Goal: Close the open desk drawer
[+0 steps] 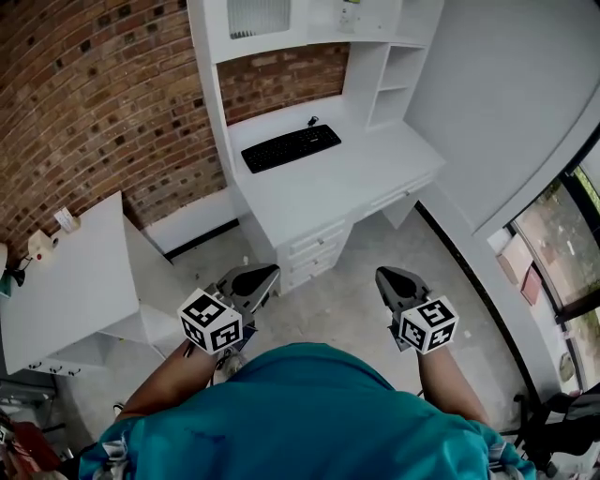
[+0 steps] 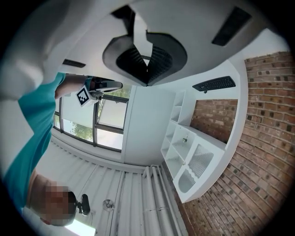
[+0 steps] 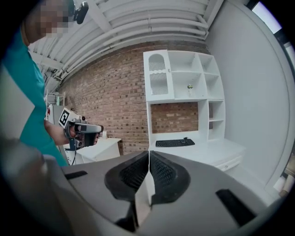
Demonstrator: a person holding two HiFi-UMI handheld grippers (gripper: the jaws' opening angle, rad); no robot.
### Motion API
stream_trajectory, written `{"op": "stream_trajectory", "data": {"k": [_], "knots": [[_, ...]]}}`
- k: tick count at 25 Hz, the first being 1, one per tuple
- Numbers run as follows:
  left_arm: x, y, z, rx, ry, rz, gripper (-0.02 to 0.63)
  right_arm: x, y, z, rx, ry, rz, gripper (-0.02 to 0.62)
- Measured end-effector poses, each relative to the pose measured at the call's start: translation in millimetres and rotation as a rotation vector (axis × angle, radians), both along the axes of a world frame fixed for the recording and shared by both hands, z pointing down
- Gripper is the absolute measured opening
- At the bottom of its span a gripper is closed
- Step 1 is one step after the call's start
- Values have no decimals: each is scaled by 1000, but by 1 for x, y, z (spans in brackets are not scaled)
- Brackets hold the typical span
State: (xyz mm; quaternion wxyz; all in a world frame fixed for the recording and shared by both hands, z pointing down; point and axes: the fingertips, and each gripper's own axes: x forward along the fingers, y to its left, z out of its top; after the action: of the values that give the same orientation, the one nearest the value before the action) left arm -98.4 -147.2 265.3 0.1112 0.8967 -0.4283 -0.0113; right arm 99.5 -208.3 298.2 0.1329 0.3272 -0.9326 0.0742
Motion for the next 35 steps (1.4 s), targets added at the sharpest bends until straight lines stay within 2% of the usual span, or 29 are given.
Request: {"op": "stream_trajectory", "data": {"k": [15,24,35], "knots": [[3,-4,-20,38,9,-12,12,-4,-5,-33,36,-77,-13,21],[6,-5,-25,46,17,-8,12,8,-7,-34,40,-81,3,21],[5,-4,-26,47,20,-6,12,3,-7,-37,50,-53,-18,20]]}}
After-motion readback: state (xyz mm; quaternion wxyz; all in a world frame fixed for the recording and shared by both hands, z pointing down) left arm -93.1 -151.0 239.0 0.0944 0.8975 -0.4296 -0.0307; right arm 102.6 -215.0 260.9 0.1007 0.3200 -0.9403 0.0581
